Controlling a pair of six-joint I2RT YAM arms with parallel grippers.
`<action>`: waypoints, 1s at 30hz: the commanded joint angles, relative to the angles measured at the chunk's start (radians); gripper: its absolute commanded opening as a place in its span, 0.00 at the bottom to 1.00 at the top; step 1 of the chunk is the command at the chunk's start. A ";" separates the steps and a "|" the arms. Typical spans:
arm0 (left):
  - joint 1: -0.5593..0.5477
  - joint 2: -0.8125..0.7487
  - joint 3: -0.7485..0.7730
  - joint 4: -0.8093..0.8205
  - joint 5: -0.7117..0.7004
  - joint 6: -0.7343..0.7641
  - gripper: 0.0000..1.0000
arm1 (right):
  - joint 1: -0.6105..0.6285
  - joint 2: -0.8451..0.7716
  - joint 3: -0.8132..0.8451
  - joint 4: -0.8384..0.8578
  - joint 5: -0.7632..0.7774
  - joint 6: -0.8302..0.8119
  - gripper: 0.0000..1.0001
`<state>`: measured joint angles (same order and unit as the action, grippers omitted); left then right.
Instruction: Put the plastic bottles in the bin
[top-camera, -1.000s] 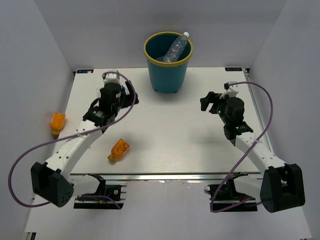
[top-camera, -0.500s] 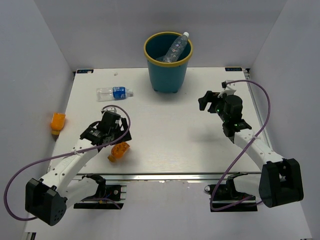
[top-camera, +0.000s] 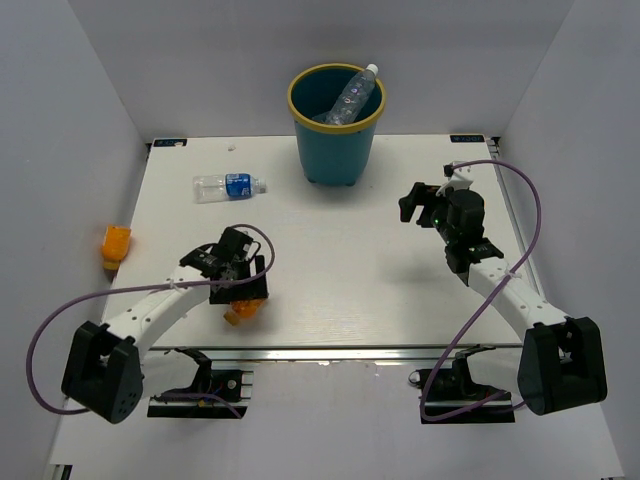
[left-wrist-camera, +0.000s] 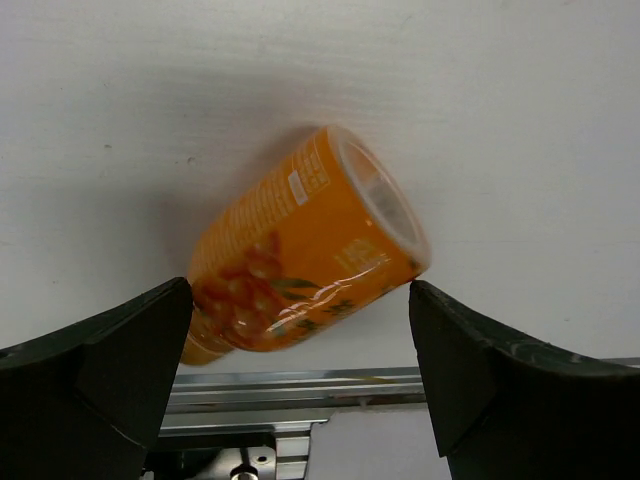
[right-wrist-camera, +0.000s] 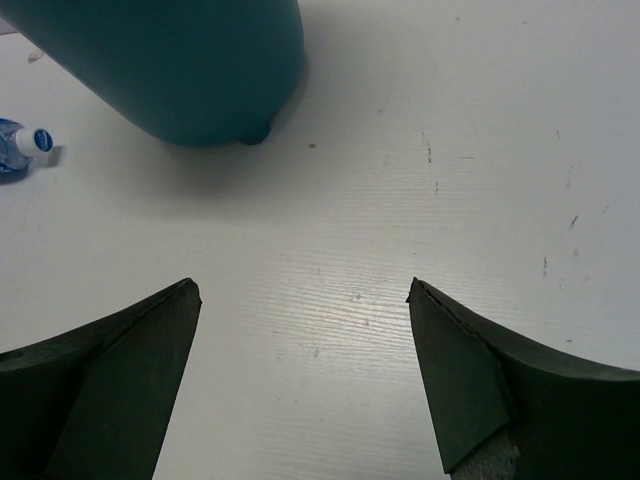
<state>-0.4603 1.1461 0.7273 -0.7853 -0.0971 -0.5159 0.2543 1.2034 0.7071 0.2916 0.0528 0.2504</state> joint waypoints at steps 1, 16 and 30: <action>-0.005 0.047 0.023 -0.029 0.002 0.017 0.98 | -0.006 -0.028 0.040 0.017 0.031 -0.017 0.89; -0.008 0.116 0.124 0.050 0.062 0.051 0.44 | -0.006 -0.039 0.032 0.021 0.065 -0.016 0.89; -0.008 0.208 0.582 0.820 0.004 0.077 0.37 | -0.007 0.007 0.037 0.063 0.042 -0.026 0.89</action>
<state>-0.4622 1.3052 1.1889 -0.2817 -0.0631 -0.4816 0.2523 1.1915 0.7071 0.3099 0.1085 0.2329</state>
